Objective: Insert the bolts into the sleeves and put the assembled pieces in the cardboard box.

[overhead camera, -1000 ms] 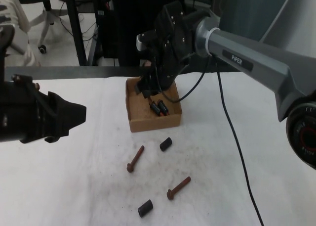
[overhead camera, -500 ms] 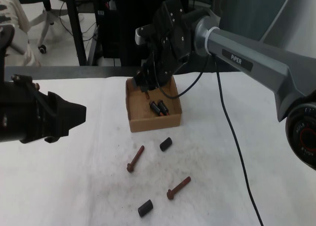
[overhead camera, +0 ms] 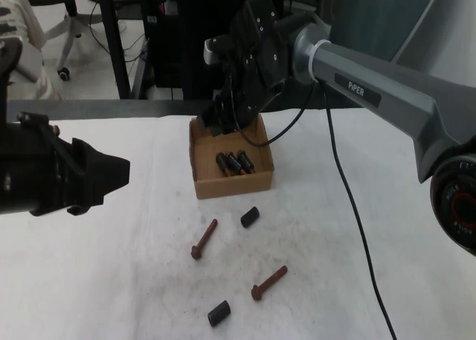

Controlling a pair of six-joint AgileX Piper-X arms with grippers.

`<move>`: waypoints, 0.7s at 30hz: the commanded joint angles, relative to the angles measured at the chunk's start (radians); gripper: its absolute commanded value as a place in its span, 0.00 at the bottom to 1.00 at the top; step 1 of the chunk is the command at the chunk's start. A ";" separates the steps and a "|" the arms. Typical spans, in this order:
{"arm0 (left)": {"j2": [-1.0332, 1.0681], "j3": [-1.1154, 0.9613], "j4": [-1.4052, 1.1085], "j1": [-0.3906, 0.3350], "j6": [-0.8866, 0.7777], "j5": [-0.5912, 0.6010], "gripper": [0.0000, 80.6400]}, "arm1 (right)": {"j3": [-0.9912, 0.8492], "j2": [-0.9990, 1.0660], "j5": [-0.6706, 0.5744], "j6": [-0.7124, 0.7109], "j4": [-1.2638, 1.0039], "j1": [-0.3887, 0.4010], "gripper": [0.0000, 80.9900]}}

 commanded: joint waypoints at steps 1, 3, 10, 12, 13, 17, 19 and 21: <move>-0.010 -0.010 0.001 0.002 0.001 -0.005 0.55 | -0.012 -0.012 -0.013 0.003 -0.012 0.002 0.31; -0.010 -0.010 0.001 0.002 0.001 -0.005 0.55 | -0.012 -0.014 -0.013 0.003 -0.003 0.002 0.31; -0.010 -0.010 0.001 0.002 0.001 -0.005 0.55 | -0.091 -0.043 -0.013 -0.002 0.114 -0.004 0.31; -0.010 -0.010 0.000 0.002 0.007 -0.005 0.55 | -0.127 -0.063 -0.013 -0.002 0.137 -0.012 0.31; -0.010 -0.010 0.000 0.002 0.010 -0.005 0.55 | -0.149 -0.080 -0.013 -0.002 0.154 -0.018 0.31; -0.003 -0.010 0.000 0.002 0.018 -0.005 0.55 | -0.191 -0.164 -0.022 -0.021 0.242 -0.034 0.31; 0.016 -0.010 0.000 -0.001 0.018 -0.005 0.55 | -0.192 -0.224 -0.046 -0.059 0.308 -0.034 0.31; 0.051 -0.010 0.000 -0.007 0.020 0.004 0.55 | -0.192 -0.282 -0.093 -0.095 0.374 -0.034 0.31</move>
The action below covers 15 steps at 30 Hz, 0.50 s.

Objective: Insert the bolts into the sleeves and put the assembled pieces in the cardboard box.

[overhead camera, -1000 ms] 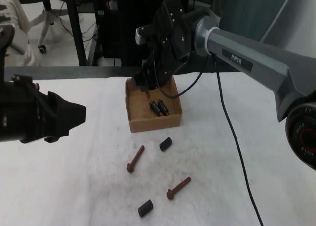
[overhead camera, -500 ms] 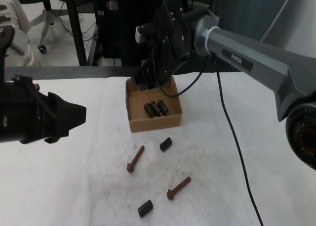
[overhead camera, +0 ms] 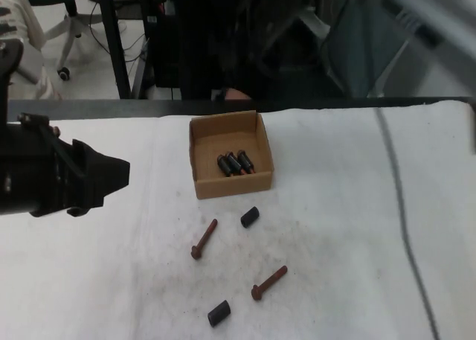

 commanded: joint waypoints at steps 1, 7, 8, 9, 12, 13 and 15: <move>0.044 -0.008 -0.004 -0.012 0.013 0.007 0.55 | -0.013 -0.101 -0.079 -0.048 0.105 0.003 0.31; 0.169 -0.011 -0.028 -0.085 0.014 0.007 0.55 | -0.001 -0.207 -0.104 -0.090 0.241 0.004 0.31; 0.184 -0.015 -0.039 -0.099 0.014 0.007 0.55 | 0.005 -0.213 -0.104 -0.105 0.281 0.004 0.31; 0.198 -0.023 -0.052 -0.117 0.014 0.007 0.55 | 0.017 -0.219 -0.104 -0.111 0.321 0.004 0.31; 0.223 -0.056 -0.066 -0.163 0.014 -0.003 0.55 | 0.076 -0.221 -0.146 -0.136 0.420 0.005 0.31; 0.224 -0.068 -0.066 -0.178 0.014 -0.022 0.55 | 0.106 -0.224 -0.178 -0.136 0.429 0.005 0.31; 0.224 -0.083 -0.064 -0.205 0.018 -0.066 0.55 | 0.173 -0.237 -0.238 -0.133 0.415 0.012 0.30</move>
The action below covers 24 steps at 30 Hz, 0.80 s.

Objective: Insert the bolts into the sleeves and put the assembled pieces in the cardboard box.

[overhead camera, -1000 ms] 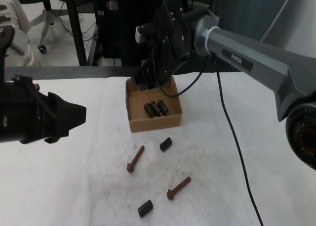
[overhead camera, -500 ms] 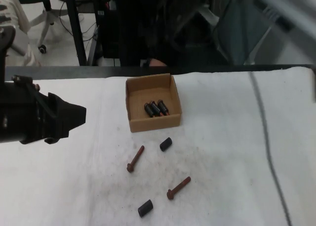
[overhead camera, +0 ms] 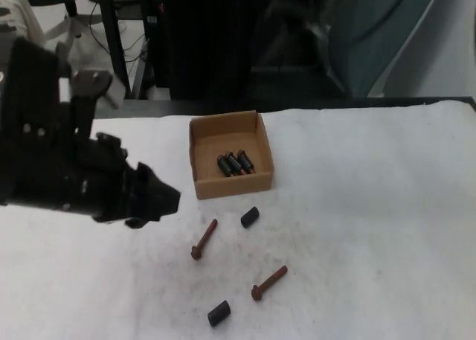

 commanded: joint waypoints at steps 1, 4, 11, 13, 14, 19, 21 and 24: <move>-0.003 -0.044 -0.017 -0.051 0.016 -0.068 0.55 | 0.046 -0.023 -0.052 -0.008 0.011 0.008 0.29; -0.003 -0.051 -0.014 -0.060 0.037 -0.094 0.55 | 0.142 -0.061 -0.049 0.000 -0.019 0.036 0.24; 0.016 -0.051 0.031 -0.060 0.037 -0.096 0.55 | 0.406 -0.164 0.031 0.084 -0.123 0.077 0.21; 0.015 -0.059 0.044 -0.060 0.037 -0.135 0.55 | 0.508 -0.220 0.077 0.135 -0.194 0.077 0.21; 0.015 -0.063 0.044 -0.060 0.042 -0.167 0.55 | 0.551 -0.255 0.117 0.170 -0.235 0.077 0.21; 0.029 -0.075 0.042 -0.060 0.089 -0.215 0.55 | 0.789 -0.467 0.250 0.278 -0.494 0.049 0.21; 0.058 -0.075 0.042 -0.064 0.089 -0.215 0.55 | 0.849 -0.537 0.250 0.284 -0.531 0.036 0.21; 0.115 -0.075 0.042 -0.082 0.089 -0.215 0.55 | 0.894 -0.618 0.250 0.282 -0.508 0.016 0.21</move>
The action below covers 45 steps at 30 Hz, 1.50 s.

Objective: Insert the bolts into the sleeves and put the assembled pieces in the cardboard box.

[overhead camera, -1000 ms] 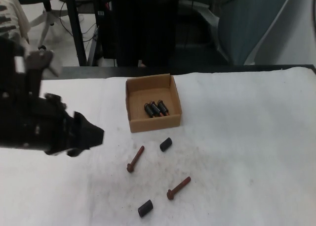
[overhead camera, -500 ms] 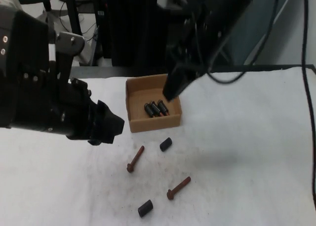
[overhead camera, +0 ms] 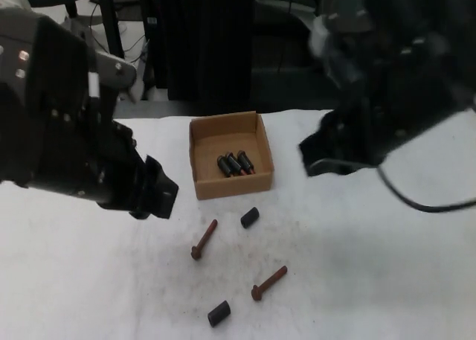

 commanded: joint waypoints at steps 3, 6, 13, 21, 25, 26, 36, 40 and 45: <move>0.084 -0.010 0.002 -0.050 0.009 -0.009 0.55 | 0.064 -0.119 0.001 -0.014 0.021 -0.023 0.21; 0.124 -0.014 -0.002 -0.094 0.061 -0.023 0.55 | 0.065 -0.133 -0.008 -0.021 0.043 -0.023 0.21; 0.199 -0.040 -0.028 -0.119 0.068 -0.060 0.55 | 0.065 -0.134 -0.055 -0.021 0.087 -0.023 0.21; 0.304 -0.156 0.060 -0.153 0.074 -0.060 0.55 | 0.065 -0.137 -0.074 -0.021 0.113 -0.019 0.21; 0.347 -0.208 0.130 -0.200 0.097 -0.060 0.55 | 0.065 -0.143 -0.074 -0.021 0.113 -0.019 0.21; 0.352 -0.214 0.139 -0.216 0.100 -0.055 0.55 | 0.065 -0.144 -0.074 -0.021 0.113 -0.019 0.21; 0.359 -0.215 0.126 -0.344 0.104 -0.069 0.53 | 0.065 -0.144 -0.074 -0.021 0.113 -0.019 0.21; 0.388 -0.216 0.136 -0.374 0.104 -0.069 0.51 | 0.065 -0.143 -0.074 -0.019 0.113 -0.019 0.21; 0.424 -0.216 0.142 -0.390 0.077 -0.069 0.51 | 0.065 -0.143 -0.074 -0.012 0.140 -0.019 0.21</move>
